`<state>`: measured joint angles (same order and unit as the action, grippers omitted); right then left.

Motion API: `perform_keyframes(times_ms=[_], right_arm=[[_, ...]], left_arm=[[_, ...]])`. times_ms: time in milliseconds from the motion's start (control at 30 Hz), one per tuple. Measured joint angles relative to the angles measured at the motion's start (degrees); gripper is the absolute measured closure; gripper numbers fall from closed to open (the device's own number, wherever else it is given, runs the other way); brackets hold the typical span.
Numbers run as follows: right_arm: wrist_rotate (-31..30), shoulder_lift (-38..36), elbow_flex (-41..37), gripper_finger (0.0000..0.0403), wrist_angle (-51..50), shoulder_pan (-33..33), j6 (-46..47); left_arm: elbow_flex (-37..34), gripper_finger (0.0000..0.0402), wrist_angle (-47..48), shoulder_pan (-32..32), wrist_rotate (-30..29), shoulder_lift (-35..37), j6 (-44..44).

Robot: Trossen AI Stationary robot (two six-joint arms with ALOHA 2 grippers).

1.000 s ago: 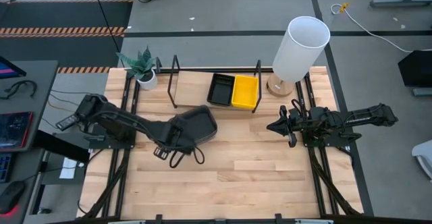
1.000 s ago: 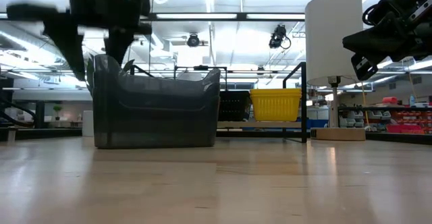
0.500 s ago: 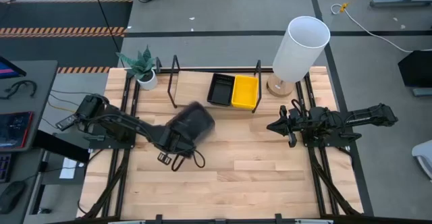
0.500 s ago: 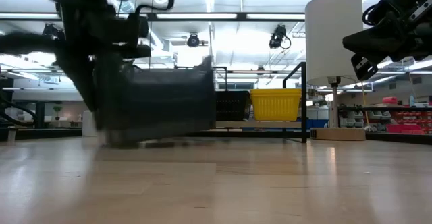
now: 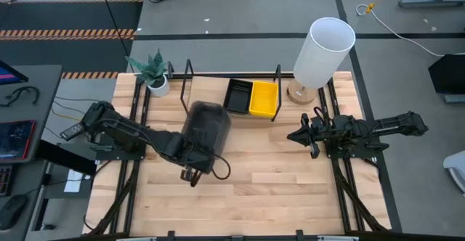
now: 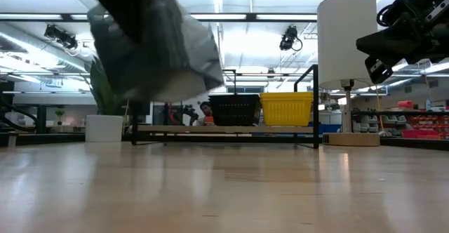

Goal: Stack baskets on shelf by color
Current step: Put the stacked transparent black bin on the shelf

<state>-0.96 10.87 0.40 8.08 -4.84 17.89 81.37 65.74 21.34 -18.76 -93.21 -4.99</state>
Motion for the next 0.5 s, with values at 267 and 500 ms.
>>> perform_keyframes(times_ms=[267,500], right_arm=[[0.01,-0.02,-0.02,0.0378,0.05,-0.02,0.0],[0.01,-0.02,0.0,0.0378,0.02,-0.02,0.0]], left_arm=[[3.74,0.0385,3.75,-5.31,-8.81,0.13,-1.88],[3.38,0.0385,2.08,-14.87,-11.07,0.09,-0.3]])
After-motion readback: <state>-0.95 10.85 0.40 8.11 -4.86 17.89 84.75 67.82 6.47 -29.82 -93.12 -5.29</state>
